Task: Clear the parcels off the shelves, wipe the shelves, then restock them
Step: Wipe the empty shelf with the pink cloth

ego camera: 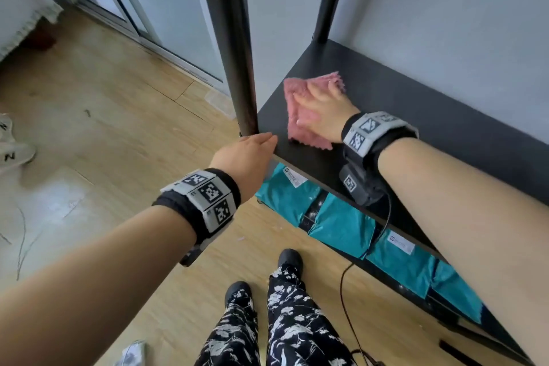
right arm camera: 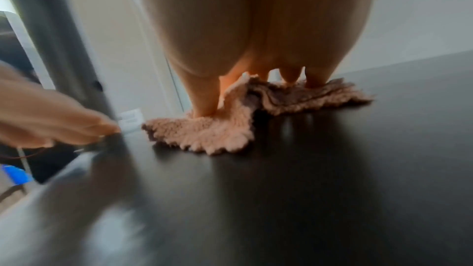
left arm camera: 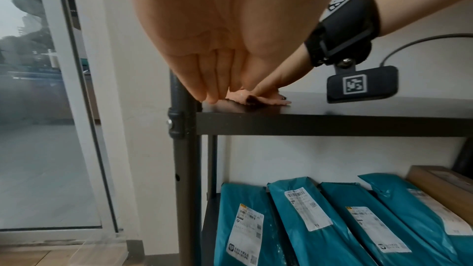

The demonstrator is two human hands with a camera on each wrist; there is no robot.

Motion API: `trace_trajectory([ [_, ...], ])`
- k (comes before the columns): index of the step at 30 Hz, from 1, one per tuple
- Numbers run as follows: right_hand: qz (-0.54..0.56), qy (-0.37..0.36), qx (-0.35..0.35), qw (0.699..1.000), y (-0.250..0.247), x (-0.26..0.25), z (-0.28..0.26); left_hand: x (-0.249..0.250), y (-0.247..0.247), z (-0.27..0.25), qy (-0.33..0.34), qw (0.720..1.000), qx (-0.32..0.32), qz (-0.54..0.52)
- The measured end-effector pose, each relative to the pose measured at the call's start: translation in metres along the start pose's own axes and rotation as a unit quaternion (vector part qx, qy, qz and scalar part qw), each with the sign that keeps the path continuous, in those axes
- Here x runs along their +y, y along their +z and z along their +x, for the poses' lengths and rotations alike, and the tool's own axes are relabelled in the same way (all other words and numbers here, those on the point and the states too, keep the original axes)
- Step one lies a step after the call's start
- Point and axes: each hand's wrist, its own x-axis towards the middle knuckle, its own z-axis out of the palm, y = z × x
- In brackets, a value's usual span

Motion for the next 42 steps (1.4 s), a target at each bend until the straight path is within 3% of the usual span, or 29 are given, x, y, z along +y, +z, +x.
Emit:
trace_trajectory([
  [3,0.026,0.048,-0.021,0.998,0.001,0.039,0.017,0.011,0.001,0.018,0.004,1.000,-0.028,0.011],
  [7,0.126,0.170,0.005,0.977,-0.003,0.077,0.027,0.016,0.004,0.042,-0.010,0.996,-0.065,0.056],
  [11,0.116,0.221,-0.007,0.968,-0.022,0.082,0.032,0.020,0.001,0.049,-0.007,0.985,-0.103,0.138],
  [16,0.158,0.134,0.047,0.977,-0.031,0.034,0.053,0.020,-0.005,0.046,0.001,0.978,-0.124,0.168],
  [21,0.080,-0.090,0.042,0.992,-0.017,-0.030,0.050,0.021,-0.005,0.044,0.037,0.965,-0.134,0.220],
  [24,0.080,-0.059,0.040,0.994,-0.018,-0.018,0.038,0.020,-0.005,0.043,0.056,0.960,-0.138,0.239],
  [26,0.088,-0.039,-0.003,0.995,-0.020,0.012,0.041,0.019,-0.005,0.044,0.027,0.966,-0.143,0.215],
  [27,0.137,-0.070,-0.085,0.985,-0.024,0.026,0.037,0.018,-0.004,0.045,0.020,0.968,-0.141,0.208],
  [28,0.201,-0.134,-0.176,0.954,-0.022,0.042,0.035,0.017,-0.003,0.046,0.018,0.969,-0.139,0.204],
  [29,0.266,-0.128,-0.194,0.935,-0.018,0.057,0.033,0.017,-0.002,0.046,0.019,0.968,-0.138,0.209],
  [30,0.261,-0.045,-0.135,0.955,-0.014,0.070,0.028,0.018,-0.002,0.046,0.018,0.967,-0.139,0.212],
  [32,0.122,0.160,0.046,0.978,0.003,0.098,0.020,0.019,-0.004,0.045,0.016,0.965,-0.138,0.223],
  [34,0.095,0.224,0.042,0.969,0.020,0.111,0.009,0.022,-0.006,0.042,0.021,0.961,-0.137,0.238],
  [37,0.091,0.225,0.020,0.970,0.033,0.090,0.006,0.024,-0.006,0.040,0.019,0.960,-0.134,0.243],
  [42,0.081,0.095,0.012,0.992,0.043,0.015,-0.040,0.024,-0.007,0.036,0.014,0.966,-0.134,0.223],
])
